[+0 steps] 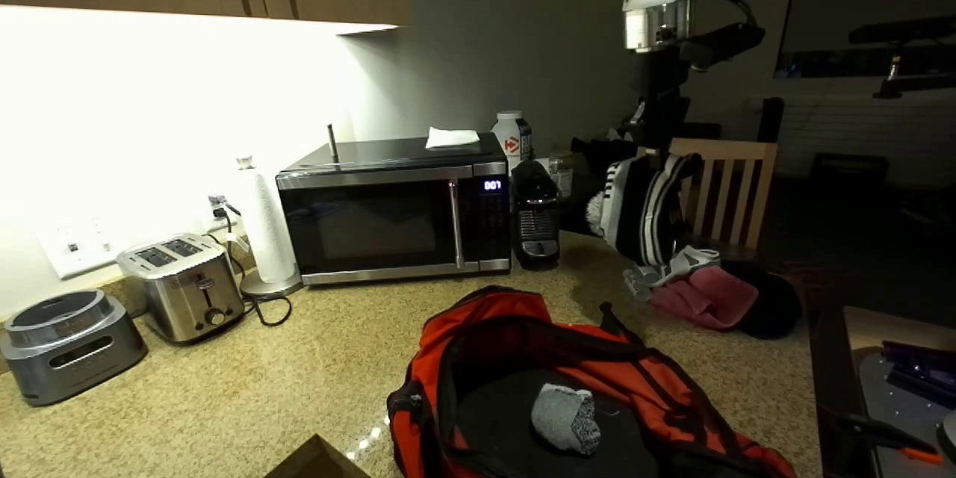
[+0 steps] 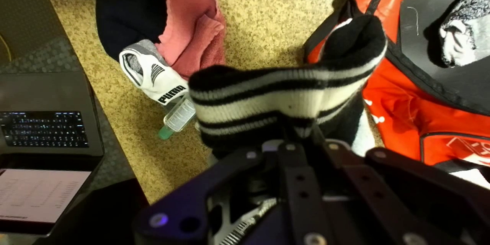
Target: Take the white and black head sock out of the red bag and place it on the right side of the counter
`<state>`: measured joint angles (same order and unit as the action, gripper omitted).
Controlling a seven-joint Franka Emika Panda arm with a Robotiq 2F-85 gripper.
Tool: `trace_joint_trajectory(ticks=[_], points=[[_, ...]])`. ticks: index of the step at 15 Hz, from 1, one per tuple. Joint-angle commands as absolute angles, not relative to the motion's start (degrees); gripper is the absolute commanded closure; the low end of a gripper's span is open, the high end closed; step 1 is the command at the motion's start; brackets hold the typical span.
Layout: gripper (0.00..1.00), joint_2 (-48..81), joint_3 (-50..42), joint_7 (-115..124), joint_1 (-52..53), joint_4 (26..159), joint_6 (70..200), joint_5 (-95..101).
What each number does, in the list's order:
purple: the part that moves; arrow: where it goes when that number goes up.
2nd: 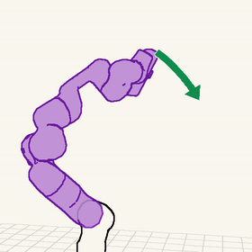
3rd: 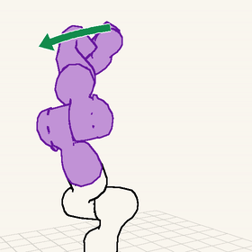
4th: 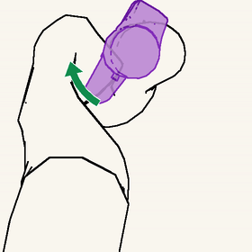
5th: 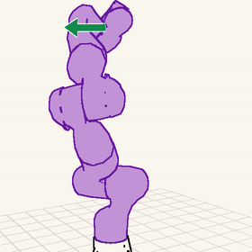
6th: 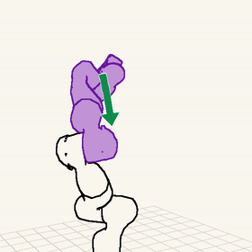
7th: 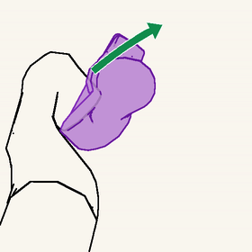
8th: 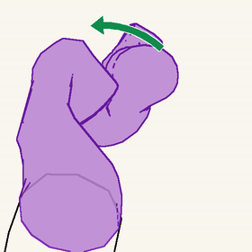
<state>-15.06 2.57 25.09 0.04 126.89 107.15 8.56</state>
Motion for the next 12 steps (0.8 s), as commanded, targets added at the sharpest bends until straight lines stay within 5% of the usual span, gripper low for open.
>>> trace_joint_trajectory(ticks=[1, 12], points=[[0.92, -15.0, 3.1, 24.9, -0.6, 126.8, 107.0, 8.4], [0.94, -12.1, 2.0, 27.1, -2.8, 124.2, 107.6, 9.8]])
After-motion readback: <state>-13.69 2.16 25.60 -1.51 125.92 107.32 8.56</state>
